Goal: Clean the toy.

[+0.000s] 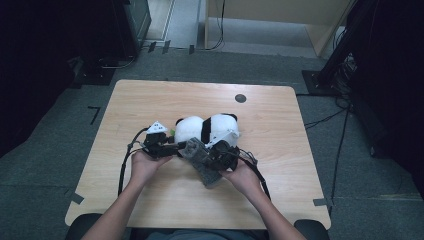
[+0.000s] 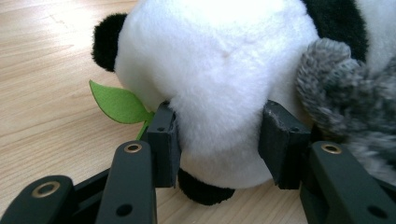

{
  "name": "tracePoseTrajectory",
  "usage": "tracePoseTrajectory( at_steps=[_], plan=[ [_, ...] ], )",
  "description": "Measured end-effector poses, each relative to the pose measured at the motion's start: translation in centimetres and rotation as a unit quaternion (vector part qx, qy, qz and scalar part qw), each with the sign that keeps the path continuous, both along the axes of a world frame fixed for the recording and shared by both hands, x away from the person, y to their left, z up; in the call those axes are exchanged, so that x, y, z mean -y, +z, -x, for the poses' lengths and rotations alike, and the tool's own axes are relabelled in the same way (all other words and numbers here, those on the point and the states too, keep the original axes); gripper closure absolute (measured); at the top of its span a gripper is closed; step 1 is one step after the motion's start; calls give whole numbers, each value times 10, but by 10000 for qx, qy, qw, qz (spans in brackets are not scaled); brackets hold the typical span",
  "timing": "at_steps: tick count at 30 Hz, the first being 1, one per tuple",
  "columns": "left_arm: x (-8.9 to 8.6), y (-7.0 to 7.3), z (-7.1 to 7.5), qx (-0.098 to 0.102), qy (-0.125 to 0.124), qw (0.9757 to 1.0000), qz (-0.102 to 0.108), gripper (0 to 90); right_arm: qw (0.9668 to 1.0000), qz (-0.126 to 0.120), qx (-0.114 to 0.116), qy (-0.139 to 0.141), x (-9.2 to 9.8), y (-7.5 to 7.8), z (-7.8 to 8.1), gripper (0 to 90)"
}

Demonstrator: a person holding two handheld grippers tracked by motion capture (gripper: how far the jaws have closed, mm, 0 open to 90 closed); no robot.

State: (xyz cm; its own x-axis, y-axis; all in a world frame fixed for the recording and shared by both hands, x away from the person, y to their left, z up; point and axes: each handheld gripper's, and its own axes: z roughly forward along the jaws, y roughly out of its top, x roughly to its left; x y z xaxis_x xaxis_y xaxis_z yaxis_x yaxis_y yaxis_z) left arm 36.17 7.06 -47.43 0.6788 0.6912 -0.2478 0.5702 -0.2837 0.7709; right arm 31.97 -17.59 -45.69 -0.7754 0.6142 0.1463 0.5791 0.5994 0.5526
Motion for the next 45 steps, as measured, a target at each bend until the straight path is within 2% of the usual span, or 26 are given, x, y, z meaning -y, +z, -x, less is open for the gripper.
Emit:
tracePoseTrajectory(
  at_steps=[9, 18, 27, 36, 42, 45],
  plan=[
    [0, 0, 0, -23, -20, 10000, 5, 539, 10000, 10, -24, -68, 33, 6, 8, 767],
    [1, 1, 1, -10, -35, 10000, -18, 544, 9994, -139, -115, -291, 63, 8, 8, 762],
    [0, 1, 0, -16, -47, 10000, -14, 546, 9986, -29, -227, -485, 90, 6, 8, 754],
    [0, 1, 0, -16, -48, 10000, -18, 546, 9952, -62, -267, -938, 120, 5, 3, 768],
    [0, 1, 0, -17, -56, 10000, -15, 546, 9927, -72, -165, -1192, 135, 6, -1, 768],
    [0, 1, 0, -12, -53, 10000, -22, 546, 9900, -117, -39, -1403, 144, 10, -1, 767]
  ],
)
